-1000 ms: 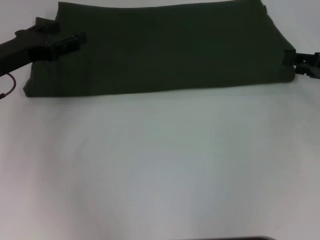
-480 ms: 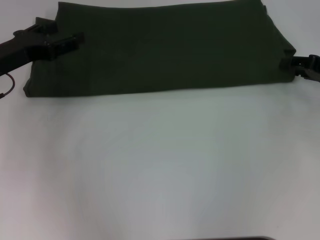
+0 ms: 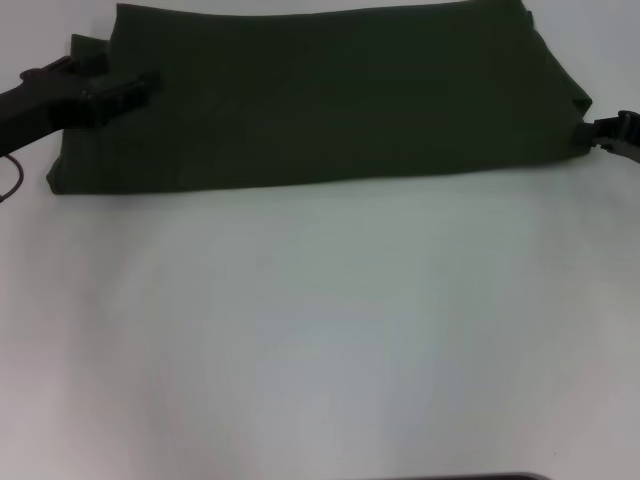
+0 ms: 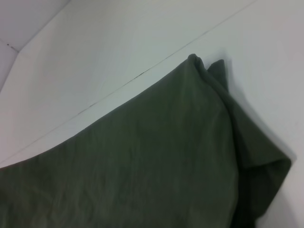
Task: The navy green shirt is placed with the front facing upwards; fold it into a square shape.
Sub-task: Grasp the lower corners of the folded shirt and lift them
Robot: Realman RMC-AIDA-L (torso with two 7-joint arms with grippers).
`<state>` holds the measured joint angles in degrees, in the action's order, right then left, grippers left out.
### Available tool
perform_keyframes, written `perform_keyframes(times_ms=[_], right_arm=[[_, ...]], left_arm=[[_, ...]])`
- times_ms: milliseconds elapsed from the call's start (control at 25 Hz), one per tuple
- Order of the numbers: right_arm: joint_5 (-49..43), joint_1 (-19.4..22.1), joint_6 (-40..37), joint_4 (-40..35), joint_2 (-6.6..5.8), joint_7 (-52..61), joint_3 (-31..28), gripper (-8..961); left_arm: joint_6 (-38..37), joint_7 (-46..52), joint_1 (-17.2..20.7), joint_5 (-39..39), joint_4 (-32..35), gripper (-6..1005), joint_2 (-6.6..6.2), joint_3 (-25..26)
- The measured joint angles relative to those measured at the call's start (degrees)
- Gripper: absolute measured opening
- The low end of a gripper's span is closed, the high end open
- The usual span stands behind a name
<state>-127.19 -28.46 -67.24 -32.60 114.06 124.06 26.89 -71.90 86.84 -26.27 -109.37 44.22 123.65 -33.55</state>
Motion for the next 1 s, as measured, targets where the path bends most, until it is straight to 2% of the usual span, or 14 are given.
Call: perform_keyframes(times_ms=[80, 280, 400, 640, 720, 1000], right_arm=[[0.0, 0.0, 0.1, 0.0, 0.04, -0.1, 0.1, 111], [0.0, 0.0, 0.1, 0.0, 0.10, -0.1, 0.2, 9], [0.0, 0.0, 0.1, 0.0, 0.09, -0.1, 0.3, 9], [0.2, 0.3, -0.2, -0.2, 0.06, -0.2, 0.3, 10], [0.3, 0.4, -0.3, -0.4, 0.03, -0.4, 0.3, 10], [0.3, 0.1, -0.8, -0.5, -0.14, -1.0, 0.3, 10]], left_arm=[[0.0, 0.0, 0.5, 0.0, 0.2, 888, -0.12, 0.1], [0.0, 0.8, 2.5, -0.2, 0.8, 887, -1.22, 0.2], [-0.1, 2.8, 3.6, -0.4, 0.6, 887, -2.69, 0.1], [-1.9, 12.1, 4.5, -4.5, -0.9, 887, -6.81, -0.2], [-2.8, 15.1, 4.3, -6.4, -1.5, 887, -7.75, -0.2], [-2.6, 18.6, 3.4, -10.2, -2.6, 887, -8.41, -0.2]])
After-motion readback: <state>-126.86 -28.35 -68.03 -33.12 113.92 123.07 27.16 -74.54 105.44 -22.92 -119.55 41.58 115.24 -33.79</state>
